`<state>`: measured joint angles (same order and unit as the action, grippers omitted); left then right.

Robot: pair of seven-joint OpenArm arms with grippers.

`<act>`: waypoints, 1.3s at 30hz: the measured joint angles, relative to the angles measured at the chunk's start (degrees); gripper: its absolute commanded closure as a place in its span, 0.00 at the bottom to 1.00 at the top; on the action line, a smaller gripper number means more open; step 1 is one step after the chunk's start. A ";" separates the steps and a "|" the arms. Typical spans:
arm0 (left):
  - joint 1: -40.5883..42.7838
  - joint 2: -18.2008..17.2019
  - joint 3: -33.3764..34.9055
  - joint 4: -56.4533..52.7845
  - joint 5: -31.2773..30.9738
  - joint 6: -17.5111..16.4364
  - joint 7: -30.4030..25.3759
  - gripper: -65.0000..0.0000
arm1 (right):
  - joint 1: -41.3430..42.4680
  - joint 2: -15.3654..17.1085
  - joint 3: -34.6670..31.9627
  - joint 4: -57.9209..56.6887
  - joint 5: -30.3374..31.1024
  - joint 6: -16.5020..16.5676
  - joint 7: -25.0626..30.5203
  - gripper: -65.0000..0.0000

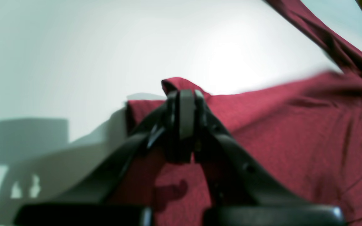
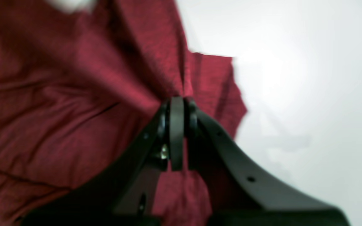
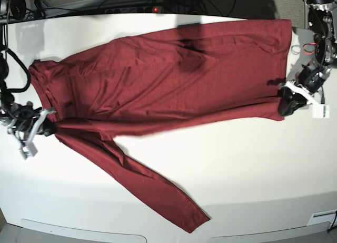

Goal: Fold the T-shirt properly
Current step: 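Lower the hem onto the collar edge, folding the shirt body in half, then open the right gripper and move it to the trailing red sleeve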

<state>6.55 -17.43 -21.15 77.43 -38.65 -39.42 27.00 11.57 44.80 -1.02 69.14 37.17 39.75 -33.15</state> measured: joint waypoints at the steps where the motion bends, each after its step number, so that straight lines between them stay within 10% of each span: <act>1: 0.33 0.00 -0.59 0.00 -0.70 0.00 0.00 1.00 | -0.02 0.02 1.07 0.00 0.04 0.00 -0.09 1.00; 39: 13.62 0.13 -3.52 3.85 2.01 -0.17 3.23 1.00 | -10.80 -0.04 5.55 0.07 -5.70 0.20 -1.25 1.00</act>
<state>20.16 -17.30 -24.67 81.28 -36.64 -39.59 30.24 0.78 44.75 4.54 69.21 31.46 39.94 -34.39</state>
